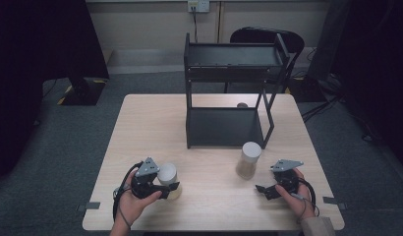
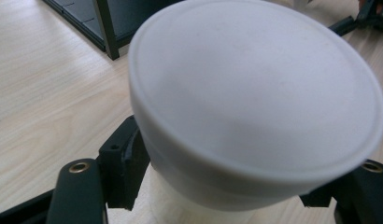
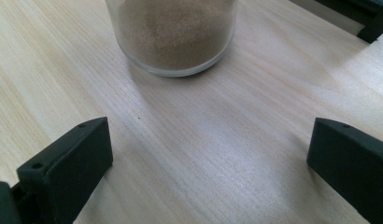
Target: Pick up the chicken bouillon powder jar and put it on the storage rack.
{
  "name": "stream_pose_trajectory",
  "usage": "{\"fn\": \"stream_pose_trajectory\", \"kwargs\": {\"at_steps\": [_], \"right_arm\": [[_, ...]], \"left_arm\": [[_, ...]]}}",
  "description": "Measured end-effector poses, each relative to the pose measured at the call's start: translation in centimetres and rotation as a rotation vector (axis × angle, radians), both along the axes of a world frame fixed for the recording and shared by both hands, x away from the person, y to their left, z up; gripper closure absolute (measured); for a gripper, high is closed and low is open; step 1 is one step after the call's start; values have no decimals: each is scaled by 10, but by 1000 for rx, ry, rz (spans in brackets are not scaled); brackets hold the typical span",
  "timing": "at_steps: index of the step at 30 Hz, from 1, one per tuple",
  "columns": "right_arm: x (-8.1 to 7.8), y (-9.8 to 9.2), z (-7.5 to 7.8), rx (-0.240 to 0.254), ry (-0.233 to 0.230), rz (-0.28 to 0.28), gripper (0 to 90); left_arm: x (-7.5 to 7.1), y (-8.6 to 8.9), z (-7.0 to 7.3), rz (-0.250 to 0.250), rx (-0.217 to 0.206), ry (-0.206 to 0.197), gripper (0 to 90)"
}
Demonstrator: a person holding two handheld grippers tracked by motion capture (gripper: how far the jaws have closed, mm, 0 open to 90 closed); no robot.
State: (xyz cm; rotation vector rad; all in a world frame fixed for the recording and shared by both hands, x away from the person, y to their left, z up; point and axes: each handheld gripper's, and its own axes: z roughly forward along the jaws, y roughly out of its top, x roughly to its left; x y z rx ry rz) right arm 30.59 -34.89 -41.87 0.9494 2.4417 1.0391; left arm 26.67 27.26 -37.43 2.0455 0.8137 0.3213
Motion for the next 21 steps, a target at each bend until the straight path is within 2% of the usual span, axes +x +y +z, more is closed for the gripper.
{"fn": "stream_pose_trajectory", "kwargs": {"at_steps": [1, 5, 16, 21], "right_arm": [[0, 0, 0, 0, 0, 0, 0], [0, 0, 0, 0, 0, 0, 0], [0, 0, 0, 0, 0, 0, 0], [0, 0, 0, 0, 0, 0, 0]], "left_arm": [[0, -3, 3, -10, 27, -15, 319], [-1, -6, 7, -19, 51, -34, 336], [7, -11, 17, -19, 66, -15, 346], [18, -11, 20, -46, 33, -2, 346]]}}
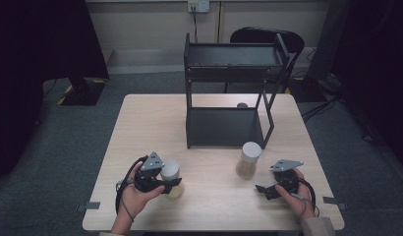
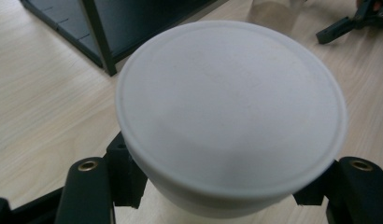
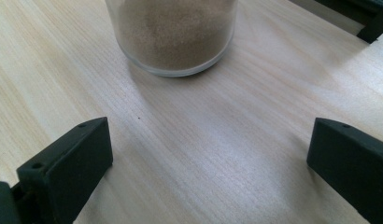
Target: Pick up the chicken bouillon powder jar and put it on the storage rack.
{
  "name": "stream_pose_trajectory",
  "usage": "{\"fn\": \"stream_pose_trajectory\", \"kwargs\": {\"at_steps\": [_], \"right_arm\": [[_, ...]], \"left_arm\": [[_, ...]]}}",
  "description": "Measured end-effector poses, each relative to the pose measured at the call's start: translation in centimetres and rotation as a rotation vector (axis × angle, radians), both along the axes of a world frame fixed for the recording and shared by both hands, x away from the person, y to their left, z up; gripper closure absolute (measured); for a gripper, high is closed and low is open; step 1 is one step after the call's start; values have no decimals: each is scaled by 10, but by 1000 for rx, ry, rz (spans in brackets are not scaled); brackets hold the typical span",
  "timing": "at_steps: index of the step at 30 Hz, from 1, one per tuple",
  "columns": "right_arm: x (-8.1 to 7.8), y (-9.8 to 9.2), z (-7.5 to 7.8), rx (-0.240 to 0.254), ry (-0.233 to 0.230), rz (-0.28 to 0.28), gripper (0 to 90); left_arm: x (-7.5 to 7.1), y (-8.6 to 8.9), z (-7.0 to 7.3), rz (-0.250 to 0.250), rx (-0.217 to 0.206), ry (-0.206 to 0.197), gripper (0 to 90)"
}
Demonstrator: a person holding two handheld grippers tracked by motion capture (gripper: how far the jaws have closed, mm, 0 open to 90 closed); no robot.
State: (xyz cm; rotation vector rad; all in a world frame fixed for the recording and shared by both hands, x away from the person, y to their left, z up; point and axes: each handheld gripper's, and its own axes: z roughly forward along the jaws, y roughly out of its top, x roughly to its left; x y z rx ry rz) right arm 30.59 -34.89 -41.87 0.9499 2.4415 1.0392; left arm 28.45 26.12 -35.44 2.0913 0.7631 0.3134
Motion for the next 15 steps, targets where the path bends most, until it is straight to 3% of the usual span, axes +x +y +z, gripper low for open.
{"fn": "stream_pose_trajectory", "kwargs": {"at_steps": [15], "right_arm": [[0, 0, 0, 0, 0, 0, 0]], "left_arm": [[27, -21, 21, -34, -9, -3, 346]]}}
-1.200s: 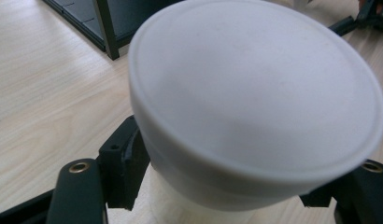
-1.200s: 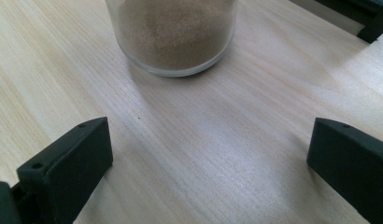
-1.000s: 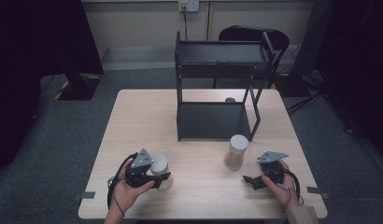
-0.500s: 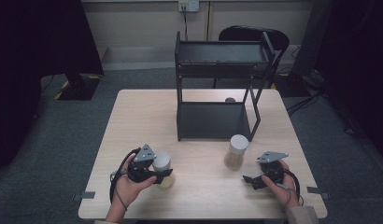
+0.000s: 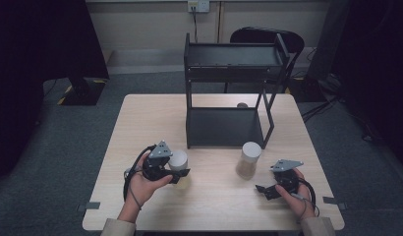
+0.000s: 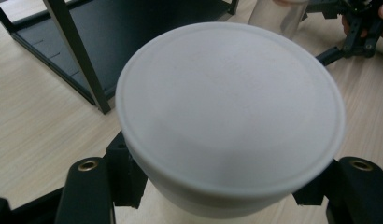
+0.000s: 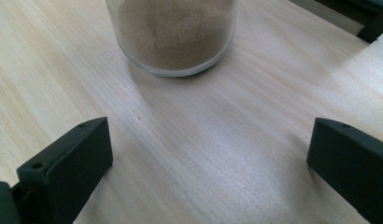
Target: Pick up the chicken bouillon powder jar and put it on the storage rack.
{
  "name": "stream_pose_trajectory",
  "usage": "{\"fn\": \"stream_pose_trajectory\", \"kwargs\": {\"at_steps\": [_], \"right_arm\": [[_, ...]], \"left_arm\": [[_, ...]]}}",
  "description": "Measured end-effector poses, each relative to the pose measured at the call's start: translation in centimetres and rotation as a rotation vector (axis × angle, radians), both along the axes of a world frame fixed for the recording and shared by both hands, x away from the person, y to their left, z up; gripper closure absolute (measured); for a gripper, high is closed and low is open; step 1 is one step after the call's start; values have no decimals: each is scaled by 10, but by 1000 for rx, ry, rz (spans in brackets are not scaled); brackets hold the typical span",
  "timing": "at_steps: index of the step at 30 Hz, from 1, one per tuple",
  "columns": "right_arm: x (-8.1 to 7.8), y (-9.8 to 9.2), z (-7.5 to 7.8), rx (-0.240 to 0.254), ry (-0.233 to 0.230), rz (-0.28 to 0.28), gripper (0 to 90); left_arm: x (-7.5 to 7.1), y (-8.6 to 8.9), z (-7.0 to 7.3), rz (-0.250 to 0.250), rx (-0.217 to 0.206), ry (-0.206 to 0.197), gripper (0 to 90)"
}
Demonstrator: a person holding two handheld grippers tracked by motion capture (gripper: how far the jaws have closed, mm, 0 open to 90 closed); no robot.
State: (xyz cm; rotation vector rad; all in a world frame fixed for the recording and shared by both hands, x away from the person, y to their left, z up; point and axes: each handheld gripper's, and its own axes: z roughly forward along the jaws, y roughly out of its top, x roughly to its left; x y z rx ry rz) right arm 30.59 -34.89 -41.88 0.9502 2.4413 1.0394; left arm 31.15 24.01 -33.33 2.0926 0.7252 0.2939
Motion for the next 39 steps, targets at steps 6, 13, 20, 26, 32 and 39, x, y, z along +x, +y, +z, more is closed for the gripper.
{"fn": "stream_pose_trajectory", "kwargs": {"at_steps": [6, 13, 20, 26, 32, 39], "right_arm": [[0, 0, 0, 0, 0, 0, 0], [0, 0, 0, 0, 0, 0, 0], [0, 0, 0, 0, 0, 0, 0], [0, 0, 0, 0, 0, 0, 0], [0, 0, 0, 0, 0, 0, 0], [0, 0, 0, -1, 0, 0, 0]], "left_arm": [[12, -10, 7, -12, -3, 6, 345], [26, -22, 16, -26, -15, -4, 345], [38, -33, 24, -35, -12, -6, 346], [47, -42, 28, -39, 2, -13, 345], [58, -51, 34, -36, -12, -13, 345], [72, -66, 47, -32, -14, -24, 345]]}}
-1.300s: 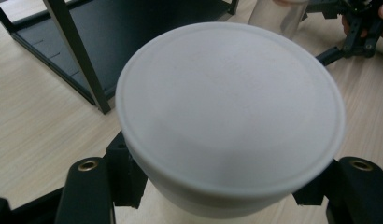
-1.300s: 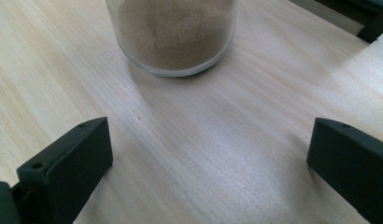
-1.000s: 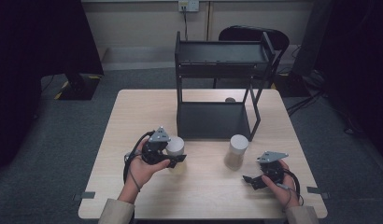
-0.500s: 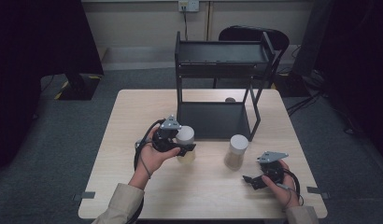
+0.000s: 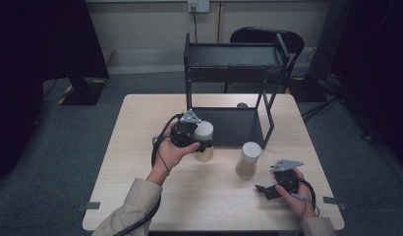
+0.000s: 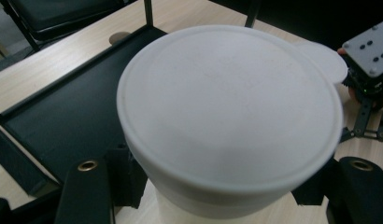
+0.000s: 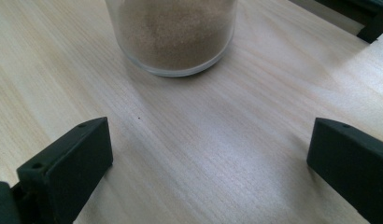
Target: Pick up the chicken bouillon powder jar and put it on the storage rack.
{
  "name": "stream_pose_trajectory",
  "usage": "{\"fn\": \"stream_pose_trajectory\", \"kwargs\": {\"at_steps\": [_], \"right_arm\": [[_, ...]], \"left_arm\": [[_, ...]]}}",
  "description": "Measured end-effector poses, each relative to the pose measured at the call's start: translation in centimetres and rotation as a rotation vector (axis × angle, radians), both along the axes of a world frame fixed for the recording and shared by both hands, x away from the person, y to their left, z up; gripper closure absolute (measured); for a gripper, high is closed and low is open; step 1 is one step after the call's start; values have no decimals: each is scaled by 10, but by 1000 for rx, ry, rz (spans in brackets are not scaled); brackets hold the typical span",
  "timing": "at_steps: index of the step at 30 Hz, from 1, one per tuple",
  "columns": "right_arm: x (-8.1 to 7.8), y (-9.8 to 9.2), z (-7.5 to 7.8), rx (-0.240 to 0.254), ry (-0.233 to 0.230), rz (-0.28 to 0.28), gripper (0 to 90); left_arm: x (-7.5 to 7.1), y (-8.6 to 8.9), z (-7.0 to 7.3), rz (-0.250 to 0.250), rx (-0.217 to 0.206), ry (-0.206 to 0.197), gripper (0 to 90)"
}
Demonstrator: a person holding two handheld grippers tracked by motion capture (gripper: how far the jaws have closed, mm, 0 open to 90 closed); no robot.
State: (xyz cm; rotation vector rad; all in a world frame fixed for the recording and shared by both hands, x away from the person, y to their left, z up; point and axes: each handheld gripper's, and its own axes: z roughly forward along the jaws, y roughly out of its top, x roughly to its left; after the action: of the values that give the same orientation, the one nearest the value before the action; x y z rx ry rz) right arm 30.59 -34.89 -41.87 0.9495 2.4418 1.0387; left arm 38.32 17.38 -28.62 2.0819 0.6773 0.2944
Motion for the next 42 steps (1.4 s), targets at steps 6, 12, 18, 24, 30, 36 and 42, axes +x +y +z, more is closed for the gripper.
{"fn": "stream_pose_trajectory", "kwargs": {"at_steps": [6, 12, 18, 24, 30, 36, 42], "right_arm": [[0, 0, 0, 0, 0, 0, 0], [0, 0, 0, 0, 0, 0, 0], [0, 0, 0, 1, 1, -1, 0], [0, 0, 0, 1, 0, -1, 0], [0, 0, 0, 0, 0, -1, 0], [0, 0, 0, 1, 0, -1, 0], [0, 0, 0, 0, 0, -1, 0]], "left_arm": [[8, -5, 8, 4, -14, 3, 345], [16, -11, 16, 7, -12, 2, 345], [23, -19, 28, 17, 3, -7, 345], [30, -27, 45, 14, 12, -11, 345], [34, -32, 58, 6, 11, -17, 345], [38, -36, 73, 1, 11, -14, 344], [42, -38, 86, 5, 11, -18, 344]]}}
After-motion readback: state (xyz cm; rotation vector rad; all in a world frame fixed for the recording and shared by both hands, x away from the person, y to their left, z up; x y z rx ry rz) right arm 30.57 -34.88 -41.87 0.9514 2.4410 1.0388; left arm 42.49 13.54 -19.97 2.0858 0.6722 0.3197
